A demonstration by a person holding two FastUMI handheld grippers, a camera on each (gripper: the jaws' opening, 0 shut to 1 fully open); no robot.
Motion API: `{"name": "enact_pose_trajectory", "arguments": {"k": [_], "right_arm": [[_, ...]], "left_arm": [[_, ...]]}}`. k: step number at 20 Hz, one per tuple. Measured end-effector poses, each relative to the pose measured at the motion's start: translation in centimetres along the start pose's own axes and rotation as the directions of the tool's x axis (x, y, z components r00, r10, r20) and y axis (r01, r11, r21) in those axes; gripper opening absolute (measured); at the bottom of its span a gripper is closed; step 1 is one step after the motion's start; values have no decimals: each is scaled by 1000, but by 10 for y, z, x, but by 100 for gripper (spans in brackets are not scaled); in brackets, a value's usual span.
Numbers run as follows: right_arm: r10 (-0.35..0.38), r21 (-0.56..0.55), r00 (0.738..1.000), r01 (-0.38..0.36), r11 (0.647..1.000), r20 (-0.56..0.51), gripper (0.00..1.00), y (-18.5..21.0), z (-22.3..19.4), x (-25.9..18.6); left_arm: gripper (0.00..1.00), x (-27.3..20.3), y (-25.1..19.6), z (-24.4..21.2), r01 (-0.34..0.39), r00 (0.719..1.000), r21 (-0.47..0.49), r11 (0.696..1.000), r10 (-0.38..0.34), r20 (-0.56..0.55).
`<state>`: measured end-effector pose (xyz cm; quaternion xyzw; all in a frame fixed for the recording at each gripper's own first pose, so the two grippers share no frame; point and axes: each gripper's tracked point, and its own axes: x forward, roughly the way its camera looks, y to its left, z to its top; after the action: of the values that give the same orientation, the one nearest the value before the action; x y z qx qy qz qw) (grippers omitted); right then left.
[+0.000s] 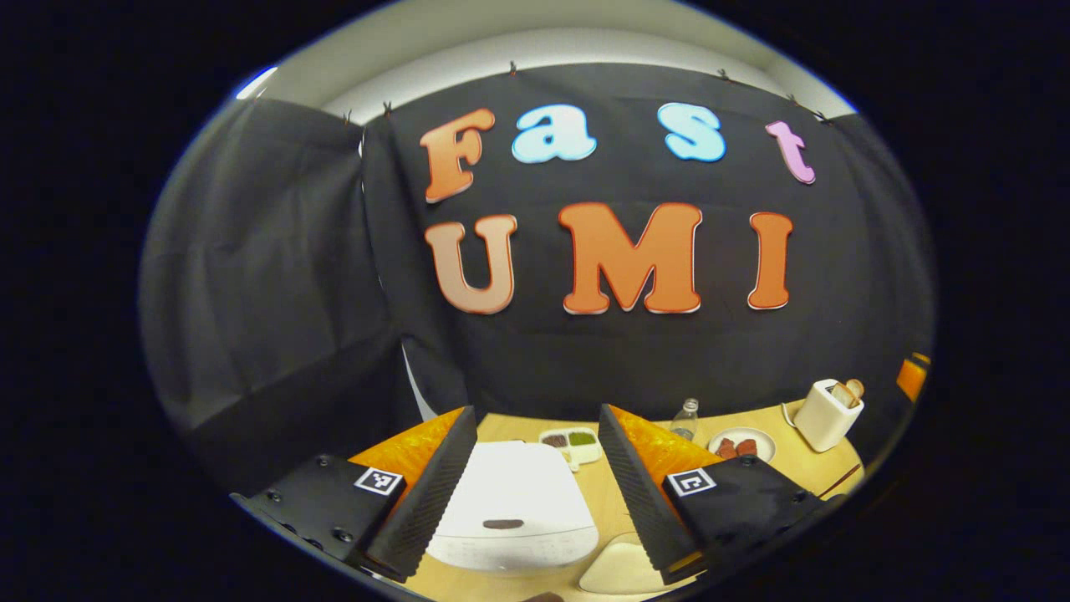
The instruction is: Close the left gripper, press the button to open the rice cooker; take a wooden spoon from the chopstick holder with the right hand, scoop a spoonful of rice and pour it into the rice cooker, then put the wooden spoon back into the chopstick holder.
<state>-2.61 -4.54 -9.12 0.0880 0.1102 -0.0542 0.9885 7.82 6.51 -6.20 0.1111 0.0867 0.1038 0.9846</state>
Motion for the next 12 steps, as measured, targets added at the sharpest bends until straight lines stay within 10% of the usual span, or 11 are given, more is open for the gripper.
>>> {"name": "enact_pose_trajectory", "arguments": {"k": [12], "right_arm": [[127, -211, 963, -76, 975, 238, 95, 69, 50, -14]], "left_arm": [[100, -72, -39, 17, 130, 964, -12, 991, -123, 236]]}}
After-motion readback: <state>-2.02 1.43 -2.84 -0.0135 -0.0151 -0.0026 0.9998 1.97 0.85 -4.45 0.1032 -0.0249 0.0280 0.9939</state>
